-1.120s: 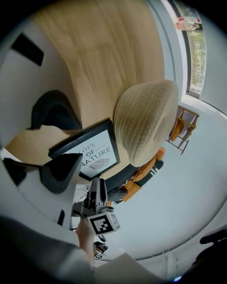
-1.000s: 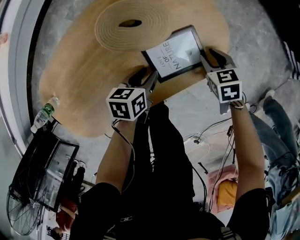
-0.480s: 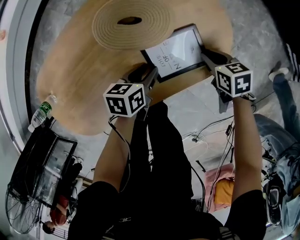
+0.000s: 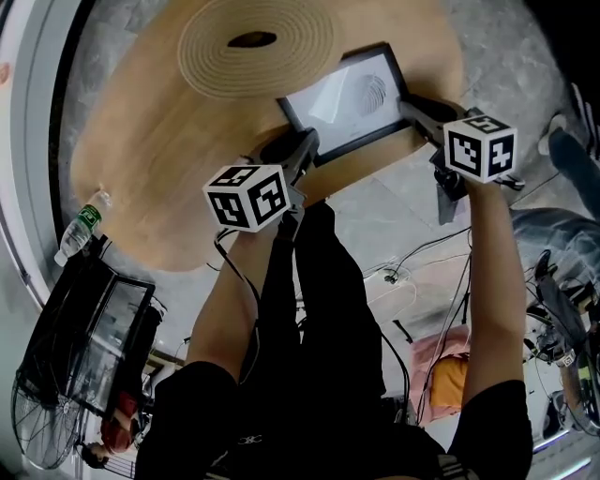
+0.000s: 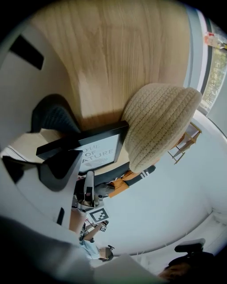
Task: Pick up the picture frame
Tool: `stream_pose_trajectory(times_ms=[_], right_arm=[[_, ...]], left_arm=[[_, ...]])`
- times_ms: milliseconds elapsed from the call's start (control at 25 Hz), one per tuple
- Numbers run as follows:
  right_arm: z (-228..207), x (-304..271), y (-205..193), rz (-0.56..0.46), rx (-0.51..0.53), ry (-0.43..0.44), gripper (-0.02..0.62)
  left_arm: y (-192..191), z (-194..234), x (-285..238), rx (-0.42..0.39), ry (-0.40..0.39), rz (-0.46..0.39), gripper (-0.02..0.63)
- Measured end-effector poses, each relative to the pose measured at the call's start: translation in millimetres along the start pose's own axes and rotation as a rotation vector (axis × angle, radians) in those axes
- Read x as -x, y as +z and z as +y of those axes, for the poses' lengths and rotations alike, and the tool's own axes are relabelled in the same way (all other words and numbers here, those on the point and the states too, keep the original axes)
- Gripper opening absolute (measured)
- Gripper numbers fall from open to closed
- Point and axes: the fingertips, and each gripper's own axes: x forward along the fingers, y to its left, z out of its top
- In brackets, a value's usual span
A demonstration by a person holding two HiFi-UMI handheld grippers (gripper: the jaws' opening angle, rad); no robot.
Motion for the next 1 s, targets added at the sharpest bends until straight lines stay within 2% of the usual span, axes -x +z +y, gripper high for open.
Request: stream_pose_trajectory(times_ms=[120, 240, 320, 400, 520, 720, 880, 1000], right_arm=[[2, 2, -1, -0.024, -0.024, -0.032, 0.092], [4, -2, -3, -0.037, 0.054, -0.106, 0.087], [20, 5, -12, -0.039, 0.093, -0.123, 0.087], [44, 26, -26, -0.062, 0.064, -0.130, 0.087], [69, 56, -37, -0.131, 0.016, -0.187, 0.087], [113, 104, -53, -0.233, -0.082, -0.276, 0.087], [178, 179, -44, -0.288, -0.128, -0.308, 0.087], [229, 241, -21, -0.366, -0.086, -0.343, 0.089]], left_arm=[[-1, -2, 3, 0.033, -0.024, -0.026, 0.124], [3, 0, 6, 0.036, -0.026, -0.040, 0.121], [0, -2, 19, 0.041, -0.019, -0.031, 0.112], [-7, -12, 42, 0.036, -0.042, -0.013, 0.107], [-9, -28, 65, -0.027, -0.093, 0.011, 0.105], [-3, -60, 104, -0.140, -0.134, 0.040, 0.104], [17, -124, 175, -0.222, -0.151, 0.049, 0.107], [38, -175, 233, -0.288, -0.187, 0.027, 0.109]])
